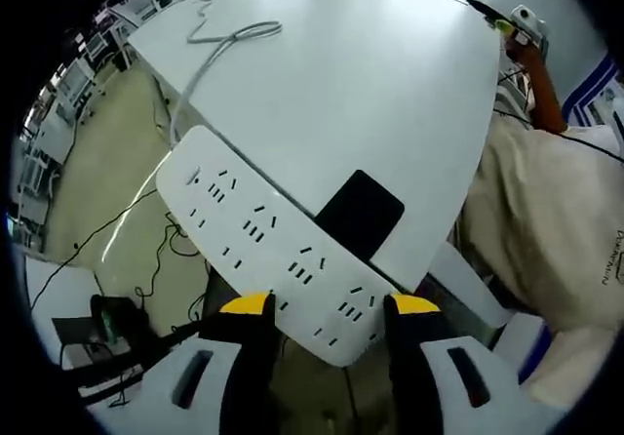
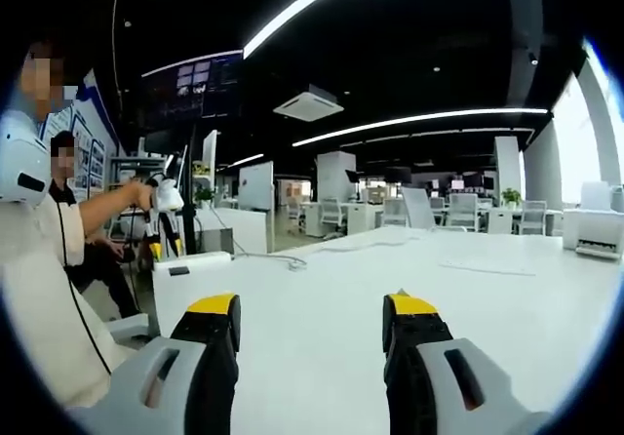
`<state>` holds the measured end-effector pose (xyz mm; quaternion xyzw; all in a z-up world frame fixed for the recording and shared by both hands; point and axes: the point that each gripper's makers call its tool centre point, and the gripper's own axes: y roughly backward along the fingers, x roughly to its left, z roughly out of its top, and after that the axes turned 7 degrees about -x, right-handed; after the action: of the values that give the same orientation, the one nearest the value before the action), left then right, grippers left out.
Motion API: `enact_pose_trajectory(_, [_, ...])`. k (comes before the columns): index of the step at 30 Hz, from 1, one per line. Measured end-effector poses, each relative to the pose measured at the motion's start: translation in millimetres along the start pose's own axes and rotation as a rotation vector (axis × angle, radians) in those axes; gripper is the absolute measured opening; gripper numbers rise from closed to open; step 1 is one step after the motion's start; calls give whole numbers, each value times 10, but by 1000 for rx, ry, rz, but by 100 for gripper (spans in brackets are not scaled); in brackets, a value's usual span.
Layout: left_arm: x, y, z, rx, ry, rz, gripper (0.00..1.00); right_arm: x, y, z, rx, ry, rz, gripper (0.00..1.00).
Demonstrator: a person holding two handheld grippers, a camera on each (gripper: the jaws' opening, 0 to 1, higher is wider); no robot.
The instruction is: Pick up the power strip scattered on the table, fix it on the side mounting bracket of the table, and press the switch
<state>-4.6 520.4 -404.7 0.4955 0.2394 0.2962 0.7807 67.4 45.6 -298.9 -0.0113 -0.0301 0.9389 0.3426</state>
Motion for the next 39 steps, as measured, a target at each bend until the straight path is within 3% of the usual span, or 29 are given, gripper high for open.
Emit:
enact_pose_trajectory(7, [-2,6,-5,7,-2,-1,49,126,-186,39,55,65,22,55])
enact_pose_trajectory(18, [-8,9,-5,-12,-13,-7,49,304,-602,355,58,117,97,55])
enact_pose_trajectory(25, [-3,3,-5,20,-17,-8,49,392,-886,451,87,163,148,54])
enact_pose_trajectory(29, [2,5,-8,20,-17,-9,49,477,-1054,482,110,163,193,47])
enact_pose_trajectory(39, [6,9,-12,5,-17,-10,49,738,-1470,562,129,184,301,42])
